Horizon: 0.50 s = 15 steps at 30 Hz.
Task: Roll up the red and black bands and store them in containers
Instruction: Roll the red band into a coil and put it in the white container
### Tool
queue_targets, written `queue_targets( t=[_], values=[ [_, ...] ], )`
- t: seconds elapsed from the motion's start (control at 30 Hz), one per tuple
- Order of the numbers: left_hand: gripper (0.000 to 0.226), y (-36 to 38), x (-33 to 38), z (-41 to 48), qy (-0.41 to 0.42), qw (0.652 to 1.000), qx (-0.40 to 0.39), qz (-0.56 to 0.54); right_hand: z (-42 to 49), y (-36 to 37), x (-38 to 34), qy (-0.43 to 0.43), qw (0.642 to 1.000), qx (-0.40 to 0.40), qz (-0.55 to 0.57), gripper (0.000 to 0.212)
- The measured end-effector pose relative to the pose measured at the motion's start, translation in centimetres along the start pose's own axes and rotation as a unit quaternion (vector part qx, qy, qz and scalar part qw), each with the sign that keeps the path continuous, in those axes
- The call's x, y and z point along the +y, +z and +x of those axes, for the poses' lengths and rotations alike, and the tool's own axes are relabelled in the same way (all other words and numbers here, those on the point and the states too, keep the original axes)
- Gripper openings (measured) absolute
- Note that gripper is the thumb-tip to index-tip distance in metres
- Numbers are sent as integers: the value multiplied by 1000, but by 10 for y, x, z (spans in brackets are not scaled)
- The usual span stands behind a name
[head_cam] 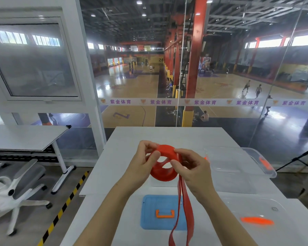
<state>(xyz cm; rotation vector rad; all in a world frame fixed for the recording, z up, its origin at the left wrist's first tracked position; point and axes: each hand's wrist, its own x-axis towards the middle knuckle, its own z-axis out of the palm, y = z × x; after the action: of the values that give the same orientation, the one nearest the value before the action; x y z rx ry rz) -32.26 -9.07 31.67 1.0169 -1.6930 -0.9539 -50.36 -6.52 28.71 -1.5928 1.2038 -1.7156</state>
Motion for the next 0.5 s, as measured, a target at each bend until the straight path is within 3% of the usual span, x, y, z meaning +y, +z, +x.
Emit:
queue_targets(
  t=[0.1, 0.17, 0.43, 0.5],
  values=[
    [27, -2, 6, 5, 14, 995, -57, 75, 1, -2, -1, -3, 1000, -11, -8, 34],
    [26, 0, 7, 5, 39, 995, -39, 79, 1, -2, -2, 0, 1000, -9, 6, 31],
    [22, 15, 25, 0, 36, 992, 81, -93, -5, -3, 1, 17, 997, 13, 79, 45],
    [31, 16, 26, 1, 37, 987, 96, -122, -8, -2, 2, 21, 995, 24, 90, 46]
  ],
)
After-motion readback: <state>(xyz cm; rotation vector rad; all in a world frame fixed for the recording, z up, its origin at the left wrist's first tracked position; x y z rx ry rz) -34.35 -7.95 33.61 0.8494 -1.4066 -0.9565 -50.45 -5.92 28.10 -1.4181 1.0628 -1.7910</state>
